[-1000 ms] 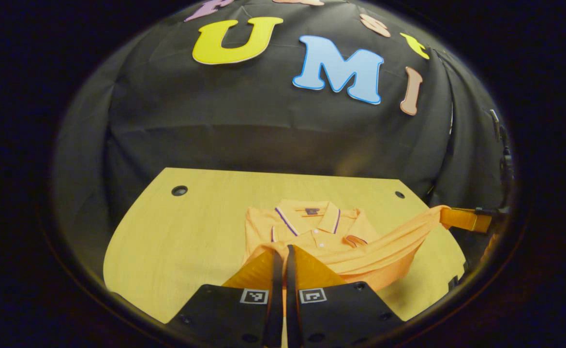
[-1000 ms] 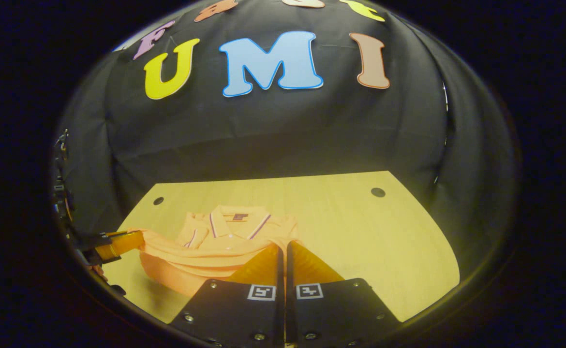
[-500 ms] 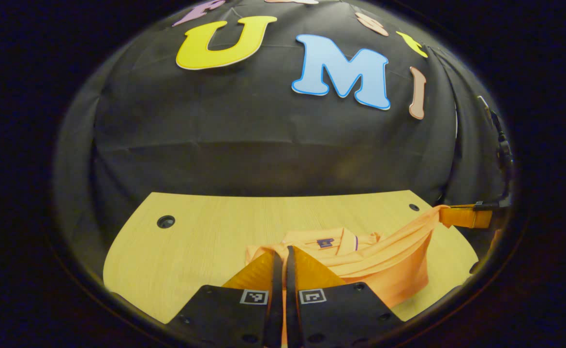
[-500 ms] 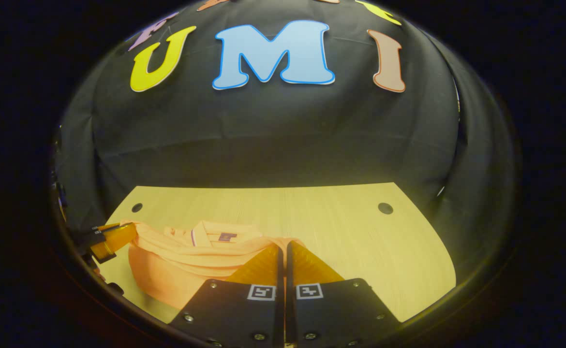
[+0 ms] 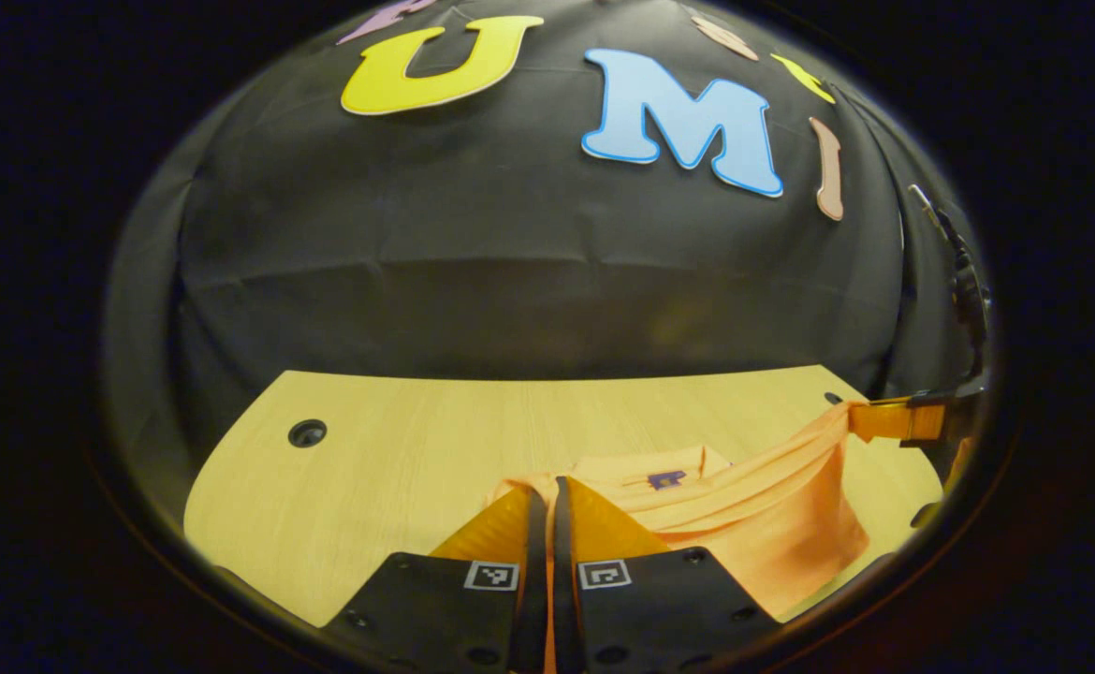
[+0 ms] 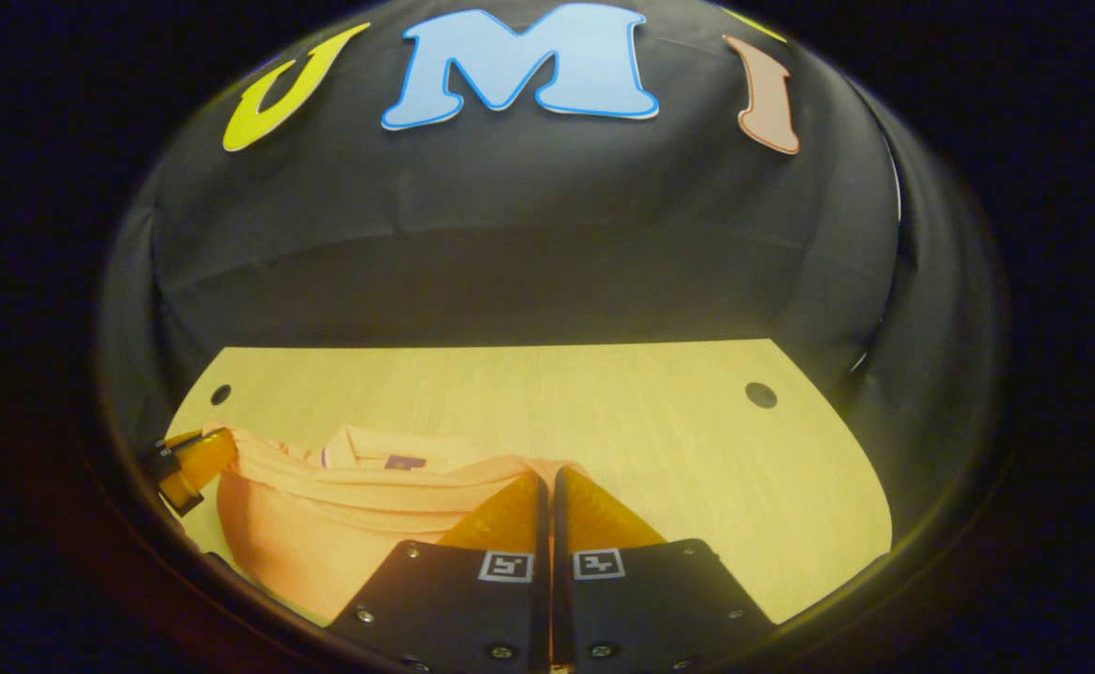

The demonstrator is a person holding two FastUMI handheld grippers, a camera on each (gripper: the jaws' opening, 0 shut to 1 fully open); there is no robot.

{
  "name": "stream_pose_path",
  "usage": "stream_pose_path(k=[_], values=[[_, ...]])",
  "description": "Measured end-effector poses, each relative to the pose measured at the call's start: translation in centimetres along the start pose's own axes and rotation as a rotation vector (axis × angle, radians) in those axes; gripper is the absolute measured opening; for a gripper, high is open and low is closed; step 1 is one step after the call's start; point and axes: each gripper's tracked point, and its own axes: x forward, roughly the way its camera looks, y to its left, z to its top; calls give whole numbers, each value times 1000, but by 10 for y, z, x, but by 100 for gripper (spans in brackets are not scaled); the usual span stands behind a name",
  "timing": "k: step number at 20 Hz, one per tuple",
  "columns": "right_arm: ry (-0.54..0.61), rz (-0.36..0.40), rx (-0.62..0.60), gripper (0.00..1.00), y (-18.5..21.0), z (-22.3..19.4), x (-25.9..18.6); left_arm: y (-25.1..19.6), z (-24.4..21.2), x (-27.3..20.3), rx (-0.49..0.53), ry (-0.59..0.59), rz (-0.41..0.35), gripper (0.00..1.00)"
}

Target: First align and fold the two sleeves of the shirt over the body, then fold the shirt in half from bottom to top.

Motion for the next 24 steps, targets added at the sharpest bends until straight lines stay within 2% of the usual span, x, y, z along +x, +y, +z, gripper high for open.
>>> stream_pose_path(k=[1, 2, 6, 11, 12, 13, 14, 16, 17, 18, 20, 21, 22, 23, 24], values=[[8, -1, -9, 5, 2, -3, 3, 1, -2, 2, -2, 5, 0, 9], [13, -6, -21, 1, 3, -6, 5, 1, -4, 3, -5, 8, -3, 9], [46, -2, -47, 4, 9, -17, 8, 2, -13, 8, -6, 32, 0, 9], [48, -1, -81, 4, 15, -20, 2, -3, -23, 3, -21, 70, -21, 16], [51, -4, -86, 7, 14, -21, -2, -4, -24, 1, -21, 77, -26, 14], [47, -7, -89, 7, 12, -22, -2, -3, -23, -1, -19, 80, -25, 19], [46, -9, -91, 18, 11, -22, -6, -5, -23, -6, -20, 81, -31, 14], [42, 1, -81, 27, 9, -24, -14, -6, -17, -14, -11, 66, -27, 26], [35, 0, -73, 33, 7, -22, -20, -6, -12, -18, -5, 56, -23, 39], [27, 3, -70, 36, 5, -20, -26, -8, -8, -24, -3, 46, -24, 41], [1, 1, -64, 49, 0, -12, -40, -13, 2, -35, 5, 22, -25, 65], [-14, 1, -63, 48, -2, -9, -48, -17, 7, -40, 12, 11, -29, 58], [-30, -2, -64, 62, -6, -5, -55, -21, 11, -47, 18, -1, -30, 61], [-49, -2, -66, 66, -9, 0, -64, -26, 17, -53, 26, -13, -33, 74], [-69, -4, -68, 76, -12, 4, -73, -30, 23, -59, 32, -29, -33, 71]])
